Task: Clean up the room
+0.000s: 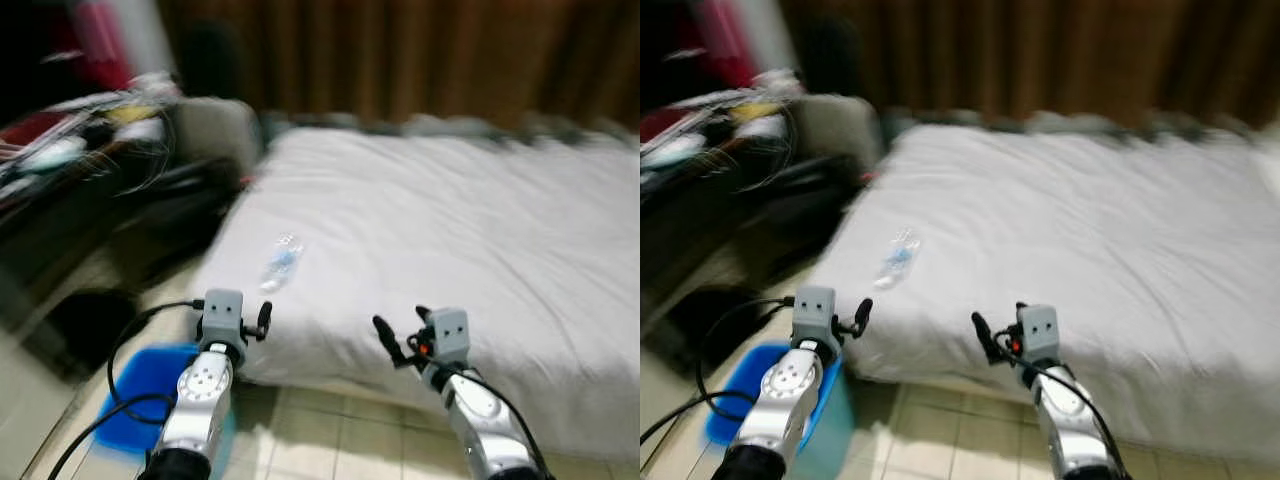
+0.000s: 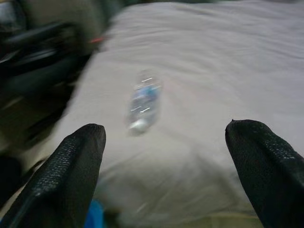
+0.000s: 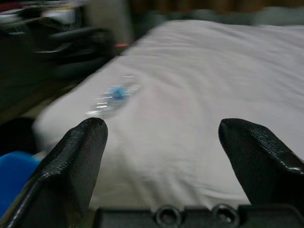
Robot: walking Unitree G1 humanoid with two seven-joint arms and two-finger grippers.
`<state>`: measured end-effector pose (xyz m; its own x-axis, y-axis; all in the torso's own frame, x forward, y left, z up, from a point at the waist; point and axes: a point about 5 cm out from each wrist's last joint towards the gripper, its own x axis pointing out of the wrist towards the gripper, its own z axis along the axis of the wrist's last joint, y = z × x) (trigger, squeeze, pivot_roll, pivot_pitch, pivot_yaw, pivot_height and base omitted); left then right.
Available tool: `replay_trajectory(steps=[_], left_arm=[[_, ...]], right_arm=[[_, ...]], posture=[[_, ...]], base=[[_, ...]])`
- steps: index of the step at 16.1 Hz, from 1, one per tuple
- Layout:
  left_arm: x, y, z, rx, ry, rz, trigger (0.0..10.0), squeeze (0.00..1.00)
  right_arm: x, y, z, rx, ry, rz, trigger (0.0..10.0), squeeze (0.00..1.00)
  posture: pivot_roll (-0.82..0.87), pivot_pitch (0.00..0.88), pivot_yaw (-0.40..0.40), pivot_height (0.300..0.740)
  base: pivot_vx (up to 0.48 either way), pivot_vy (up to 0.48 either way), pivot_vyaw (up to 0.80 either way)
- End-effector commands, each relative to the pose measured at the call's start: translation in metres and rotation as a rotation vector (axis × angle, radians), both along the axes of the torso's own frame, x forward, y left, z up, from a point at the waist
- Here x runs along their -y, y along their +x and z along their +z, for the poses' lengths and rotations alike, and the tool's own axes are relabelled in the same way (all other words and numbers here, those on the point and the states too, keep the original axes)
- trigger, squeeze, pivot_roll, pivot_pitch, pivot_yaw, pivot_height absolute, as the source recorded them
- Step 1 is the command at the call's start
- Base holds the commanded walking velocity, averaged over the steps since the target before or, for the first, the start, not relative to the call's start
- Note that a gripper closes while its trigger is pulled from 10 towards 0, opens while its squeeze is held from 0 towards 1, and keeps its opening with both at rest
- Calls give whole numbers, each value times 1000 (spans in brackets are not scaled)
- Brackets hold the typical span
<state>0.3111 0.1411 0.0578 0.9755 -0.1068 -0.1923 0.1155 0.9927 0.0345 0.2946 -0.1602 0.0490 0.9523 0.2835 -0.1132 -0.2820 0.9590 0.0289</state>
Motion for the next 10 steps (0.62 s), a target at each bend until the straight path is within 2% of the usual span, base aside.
replay_trajectory(steps=[1,5,8,10], left_arm=[[12,1,2,4,-5,-39,10000,0],[14,2,3,6,-6,-50,10000,0],[16,3,3,4,11,-51,10000,0],[15,3,1,-9,42,-30,10000,0]], right_arm=[[9,0,0,-3,-6,-24,10000,0],[9,0,-1,-4,0,-29,10000,0],[8,0,-1,-4,-2,-12,10000,0],[7,-1,-1,-7,-3,-6,10000,0]], posture=[[-50,0,47,740],[-49,0,48,740],[-49,0,48,740],[-50,0,48,740]], base=[[368,311,-788],[366,310,-791],[380,289,0],[0,0,0]])
